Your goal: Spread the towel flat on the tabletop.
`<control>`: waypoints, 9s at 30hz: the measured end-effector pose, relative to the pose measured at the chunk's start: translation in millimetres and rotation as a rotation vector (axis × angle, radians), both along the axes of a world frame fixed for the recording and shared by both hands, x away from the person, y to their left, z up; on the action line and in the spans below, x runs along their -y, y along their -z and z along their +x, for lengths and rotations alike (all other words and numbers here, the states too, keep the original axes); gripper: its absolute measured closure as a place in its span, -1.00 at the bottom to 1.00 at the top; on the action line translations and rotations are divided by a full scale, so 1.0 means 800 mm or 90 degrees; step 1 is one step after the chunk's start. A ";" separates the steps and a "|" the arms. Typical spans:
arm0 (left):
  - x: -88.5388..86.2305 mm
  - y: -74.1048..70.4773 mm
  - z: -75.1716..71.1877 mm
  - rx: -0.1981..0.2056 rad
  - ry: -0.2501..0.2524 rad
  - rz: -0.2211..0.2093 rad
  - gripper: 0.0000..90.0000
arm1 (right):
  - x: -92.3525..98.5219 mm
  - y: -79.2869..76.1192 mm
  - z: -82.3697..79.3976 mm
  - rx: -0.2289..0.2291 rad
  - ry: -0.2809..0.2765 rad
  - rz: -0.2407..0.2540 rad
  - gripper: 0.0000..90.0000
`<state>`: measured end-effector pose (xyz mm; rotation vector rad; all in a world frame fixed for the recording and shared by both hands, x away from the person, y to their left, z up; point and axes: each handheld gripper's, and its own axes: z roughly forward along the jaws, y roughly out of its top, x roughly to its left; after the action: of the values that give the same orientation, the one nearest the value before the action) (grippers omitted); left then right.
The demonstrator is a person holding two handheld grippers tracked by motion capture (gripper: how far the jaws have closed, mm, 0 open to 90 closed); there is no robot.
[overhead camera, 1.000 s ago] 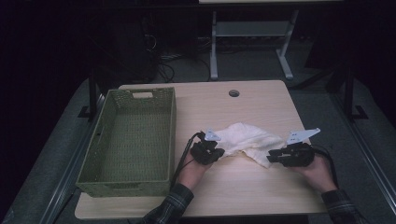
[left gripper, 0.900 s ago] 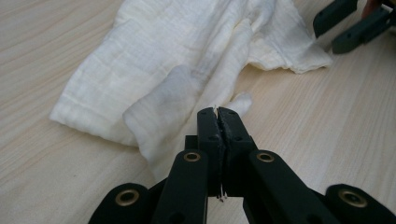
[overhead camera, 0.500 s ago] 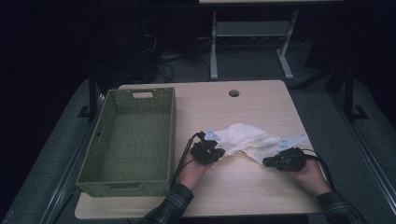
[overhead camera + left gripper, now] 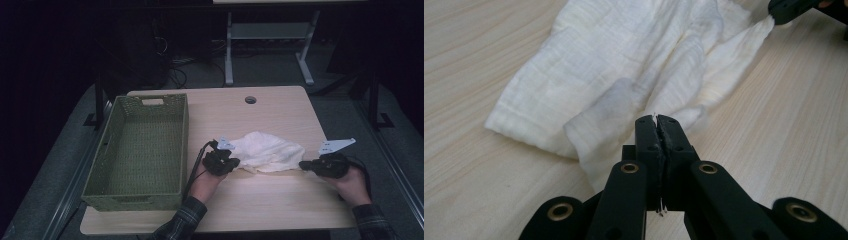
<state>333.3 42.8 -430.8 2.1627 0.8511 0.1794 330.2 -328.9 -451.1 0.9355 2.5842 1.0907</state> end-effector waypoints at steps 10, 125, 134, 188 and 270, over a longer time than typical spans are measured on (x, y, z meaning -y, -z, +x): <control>-0.004 0.002 -0.020 -0.019 0.004 0.002 0.96 | 0.025 0.003 -0.015 -0.006 0.007 0.006 0.94; 0.012 0.025 0.008 -0.001 0.040 0.072 0.22 | -0.066 0.011 0.140 -0.052 -0.040 0.062 0.98; 0.011 0.025 0.006 0.002 0.039 0.074 0.20 | -0.076 -0.024 0.098 0.007 -0.093 0.102 0.98; 0.009 0.039 -0.003 0.005 0.035 0.097 0.12 | -0.137 -0.001 0.099 -0.069 -0.174 0.117 0.94; 0.009 0.040 -0.005 0.013 0.036 0.095 0.10 | -0.083 0.025 0.044 -0.080 -0.168 0.043 0.60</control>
<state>329.5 35.8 -463.1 2.3169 0.7861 0.2432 365.5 -262.4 -470.9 0.7111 2.8528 1.2270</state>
